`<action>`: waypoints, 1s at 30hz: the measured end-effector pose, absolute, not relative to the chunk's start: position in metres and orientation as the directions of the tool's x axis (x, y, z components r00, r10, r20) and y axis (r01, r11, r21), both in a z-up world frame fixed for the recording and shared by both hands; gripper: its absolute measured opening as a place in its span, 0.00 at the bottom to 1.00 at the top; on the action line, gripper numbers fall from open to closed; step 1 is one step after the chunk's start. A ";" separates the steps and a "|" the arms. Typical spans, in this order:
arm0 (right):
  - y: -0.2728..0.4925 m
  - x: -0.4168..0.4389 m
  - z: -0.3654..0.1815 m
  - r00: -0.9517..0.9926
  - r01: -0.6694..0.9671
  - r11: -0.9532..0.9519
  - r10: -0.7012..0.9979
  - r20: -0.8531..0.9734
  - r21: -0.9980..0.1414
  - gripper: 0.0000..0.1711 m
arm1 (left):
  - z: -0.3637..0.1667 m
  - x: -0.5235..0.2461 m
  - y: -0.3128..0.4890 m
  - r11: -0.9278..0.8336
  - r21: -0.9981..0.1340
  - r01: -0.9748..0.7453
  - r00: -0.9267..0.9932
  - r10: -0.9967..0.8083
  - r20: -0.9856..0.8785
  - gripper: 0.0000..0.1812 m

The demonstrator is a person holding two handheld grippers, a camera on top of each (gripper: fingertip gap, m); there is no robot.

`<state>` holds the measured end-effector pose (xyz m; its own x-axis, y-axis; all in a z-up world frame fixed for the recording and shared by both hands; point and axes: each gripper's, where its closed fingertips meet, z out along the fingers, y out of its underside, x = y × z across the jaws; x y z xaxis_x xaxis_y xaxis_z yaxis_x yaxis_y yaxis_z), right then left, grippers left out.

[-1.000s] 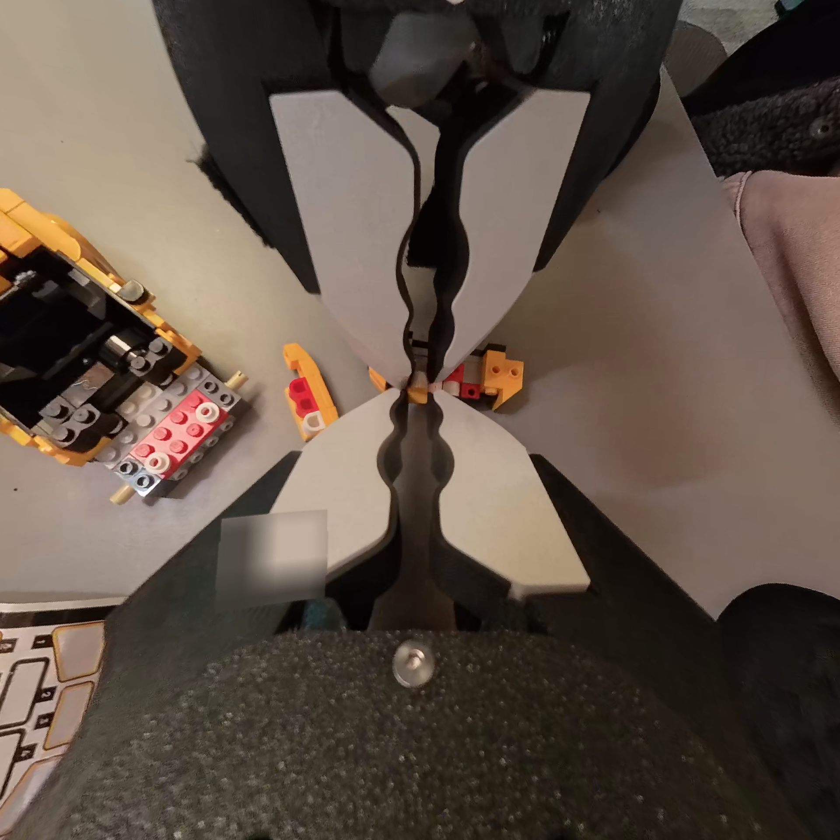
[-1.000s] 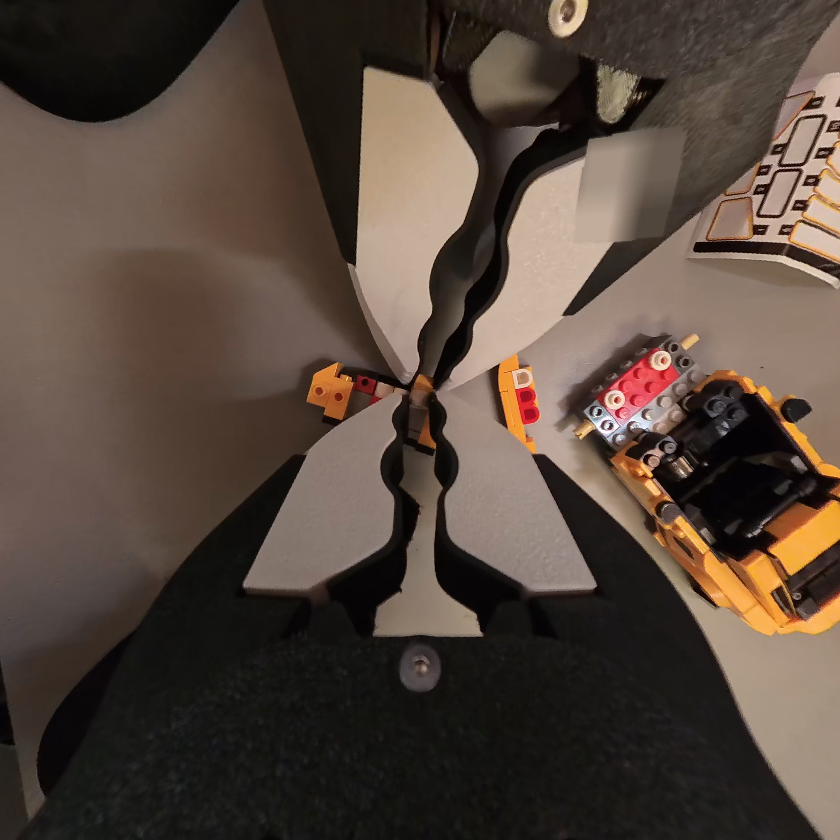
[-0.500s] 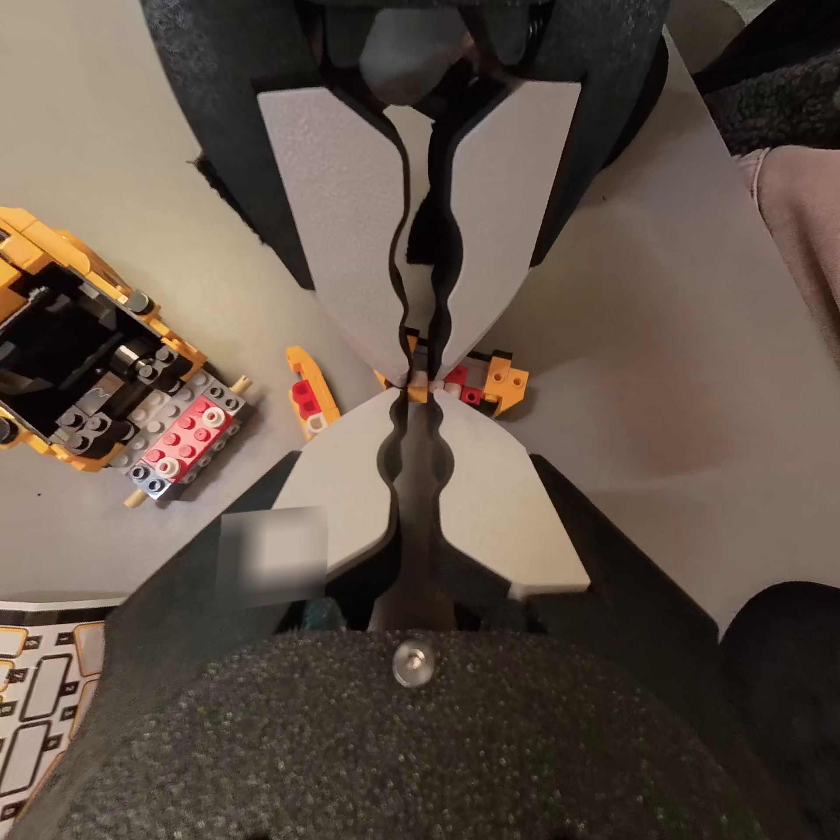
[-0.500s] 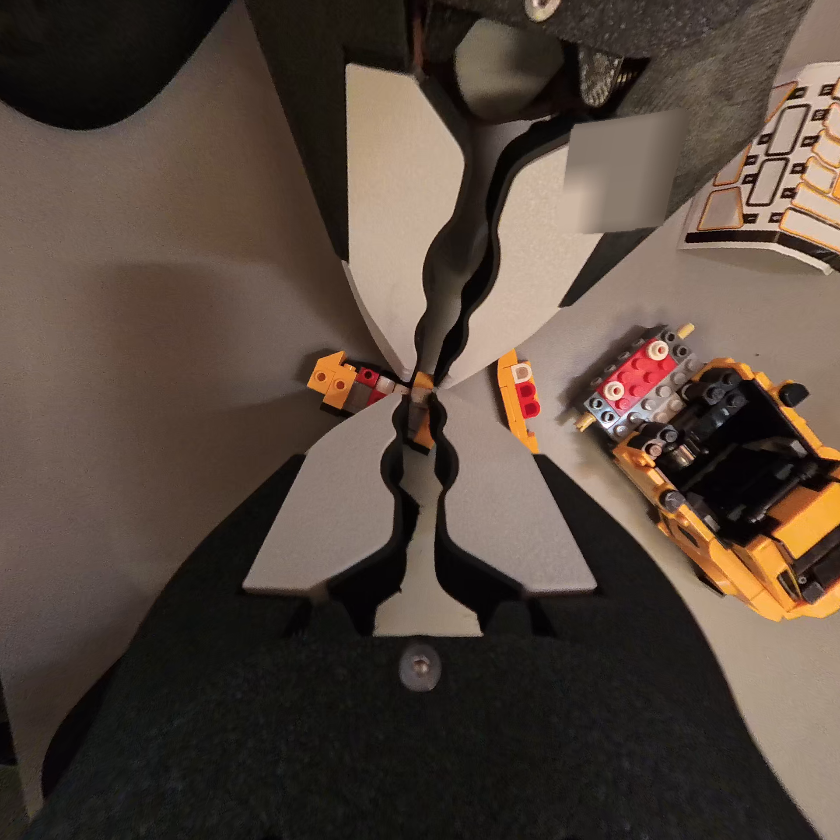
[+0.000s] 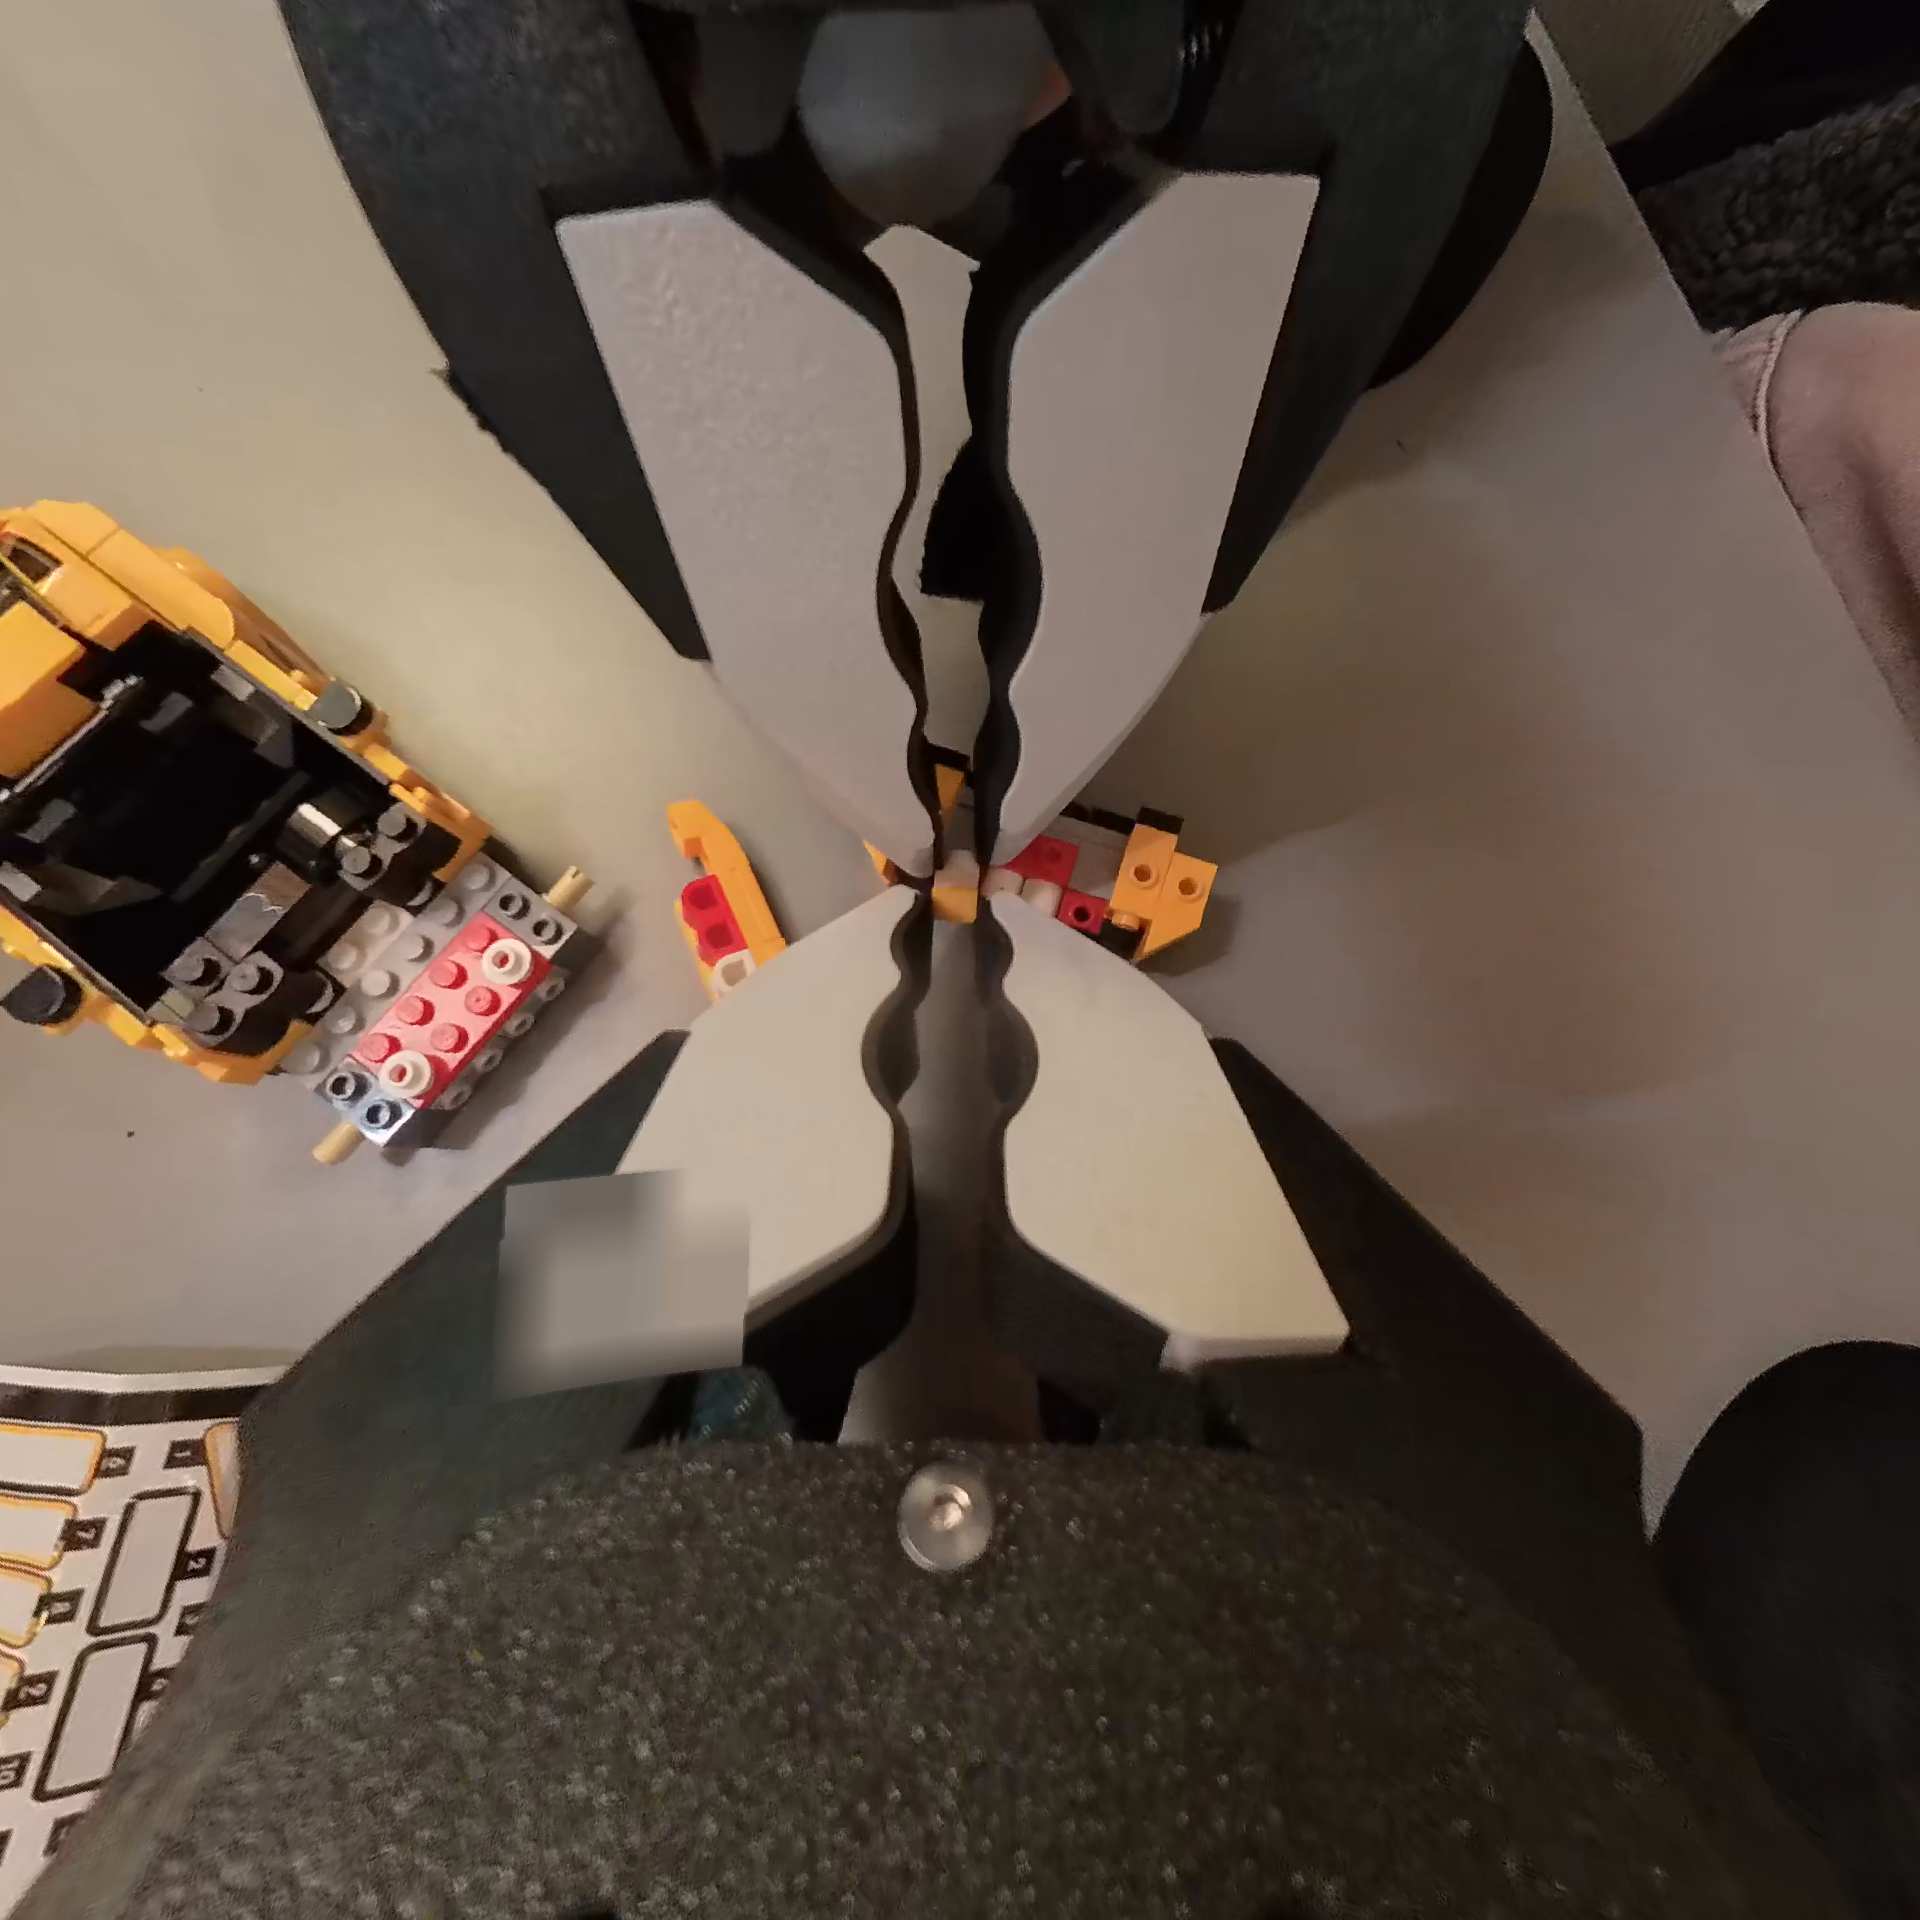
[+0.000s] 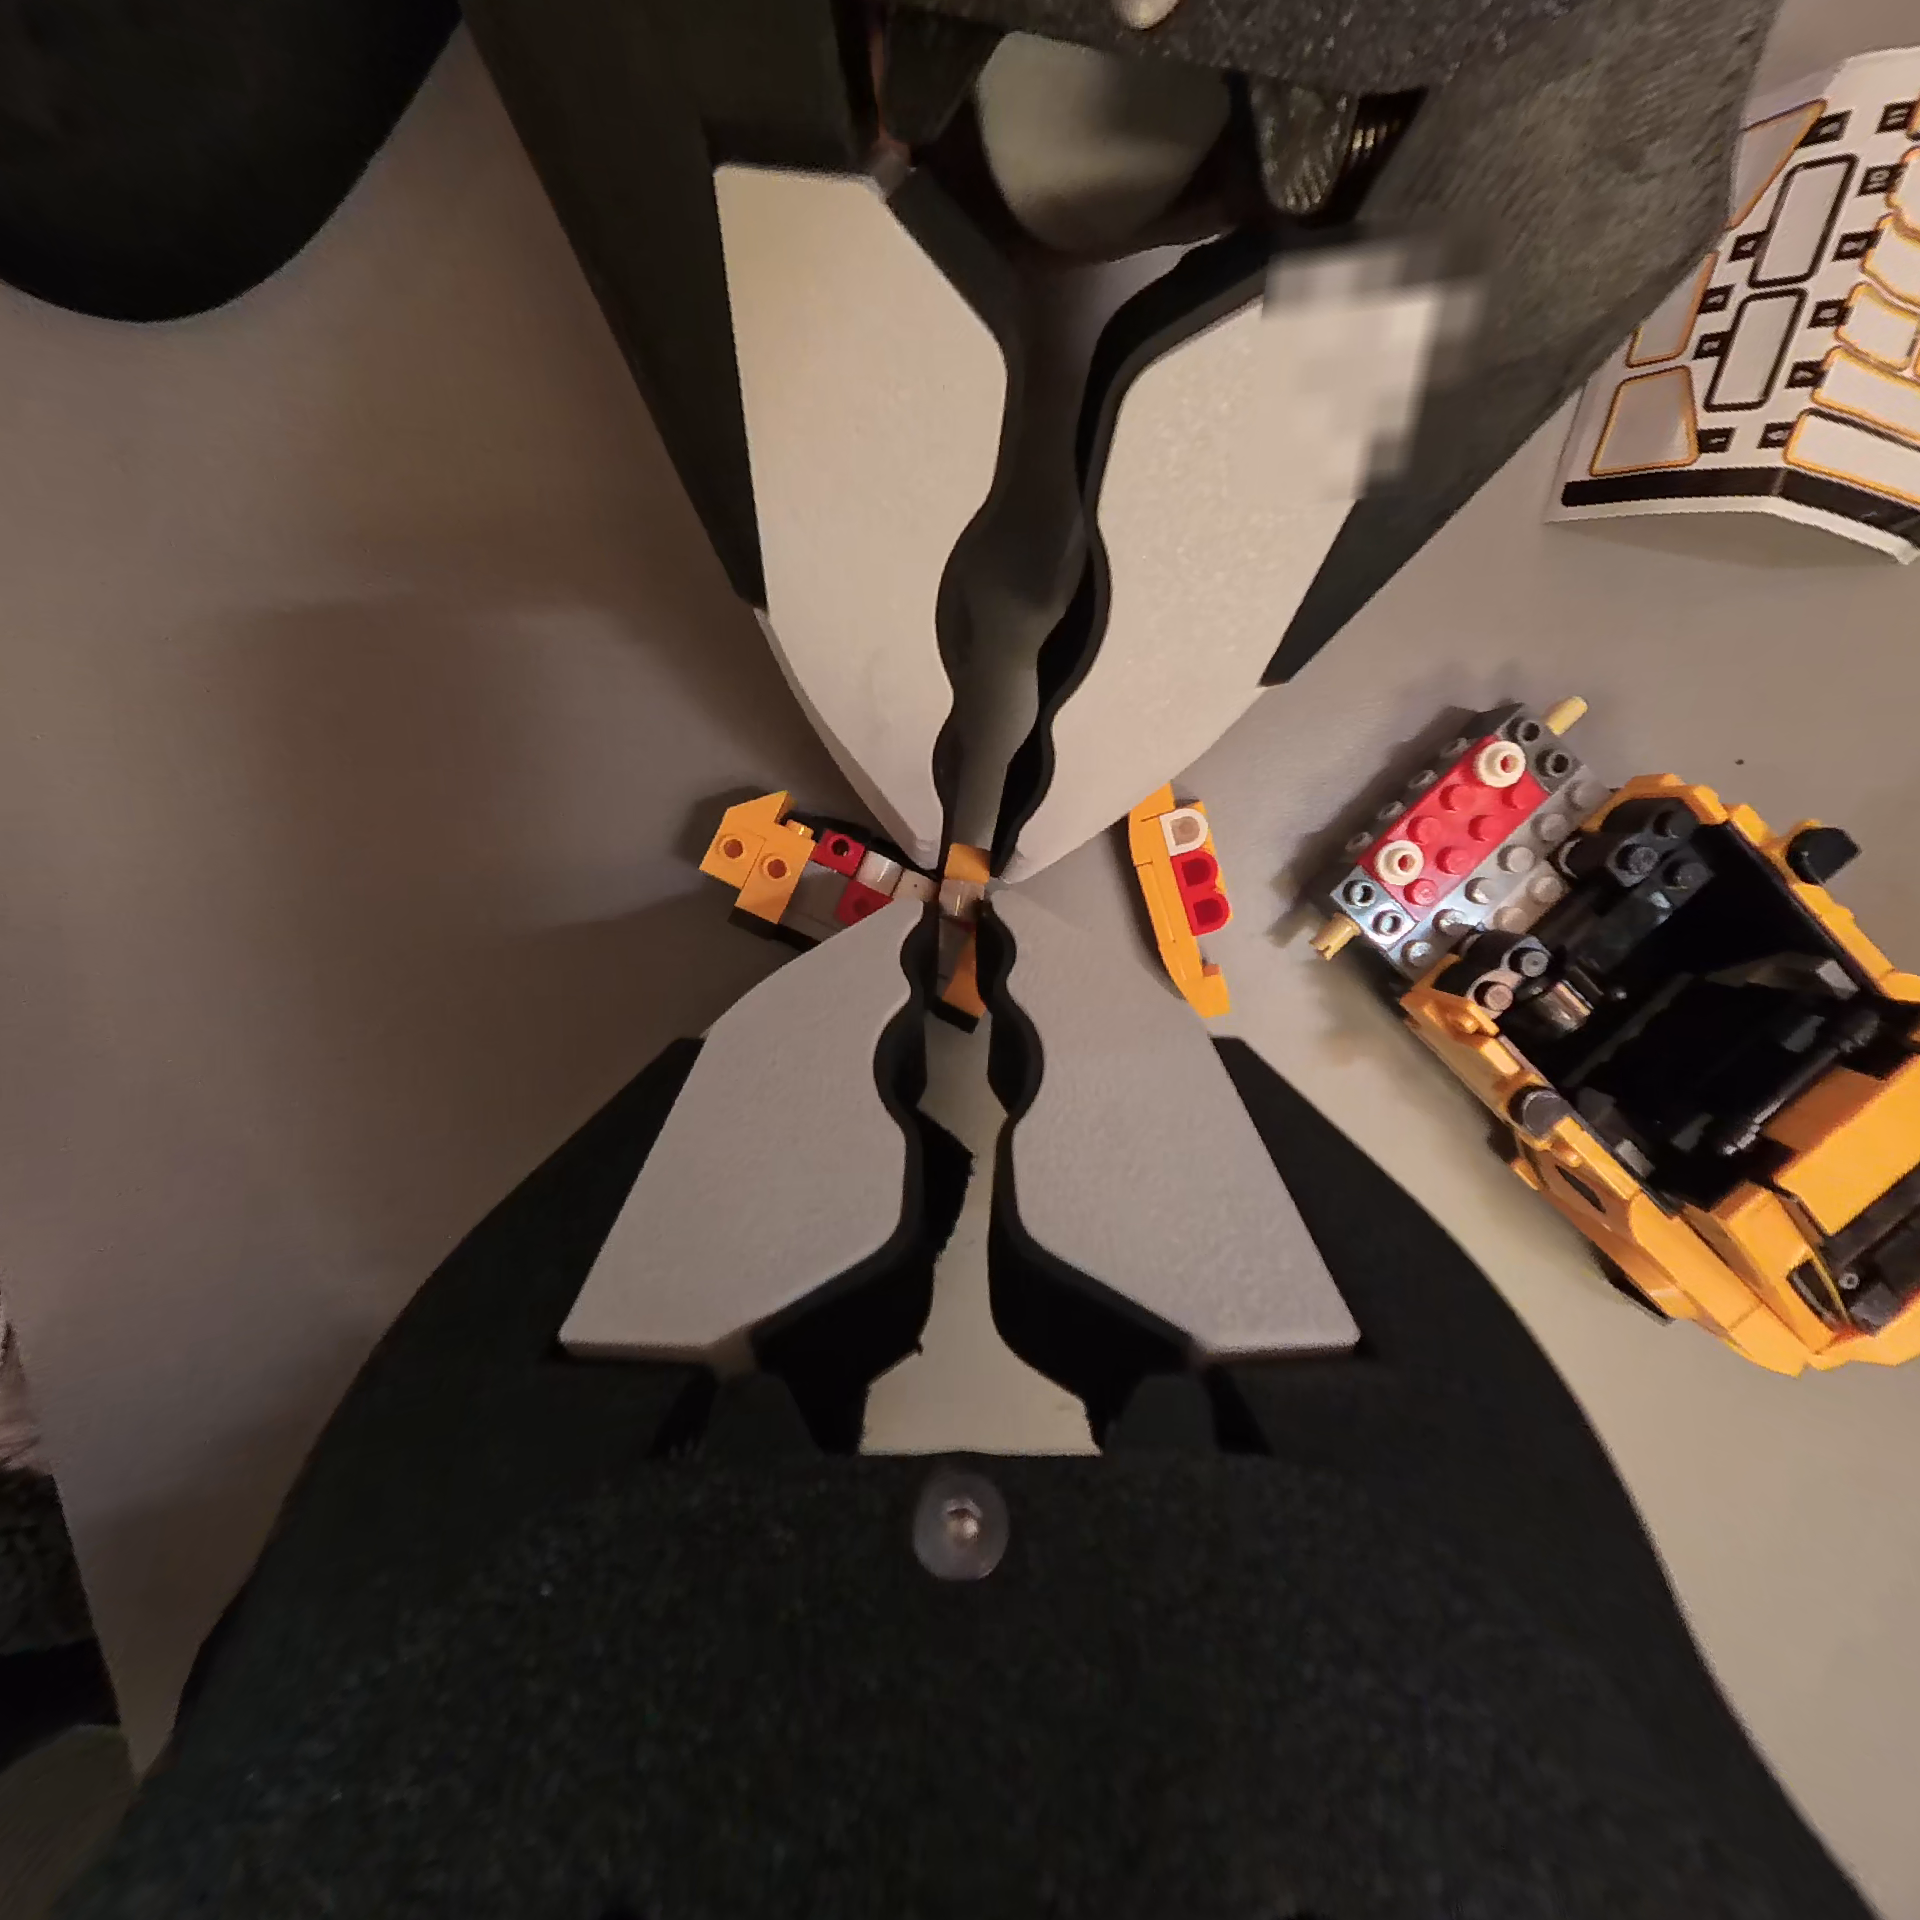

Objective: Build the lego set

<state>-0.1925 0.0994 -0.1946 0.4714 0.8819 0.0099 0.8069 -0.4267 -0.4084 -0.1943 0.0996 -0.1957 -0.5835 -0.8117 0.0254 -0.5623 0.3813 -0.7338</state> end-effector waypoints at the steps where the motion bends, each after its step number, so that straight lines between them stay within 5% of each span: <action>1: 0.099 -0.193 -0.195 0.478 0.804 -0.434 0.878 0.008 -0.406 0.04 | -0.196 -0.194 0.100 0.384 -0.733 -0.561 -0.584 -0.812 0.022 0.04; 30: 0.094 -0.185 -0.198 0.711 0.662 -0.651 0.702 0.038 -0.372 0.04 | -0.196 -0.184 0.092 0.407 -0.775 -0.483 -0.579 -0.812 -0.065 0.05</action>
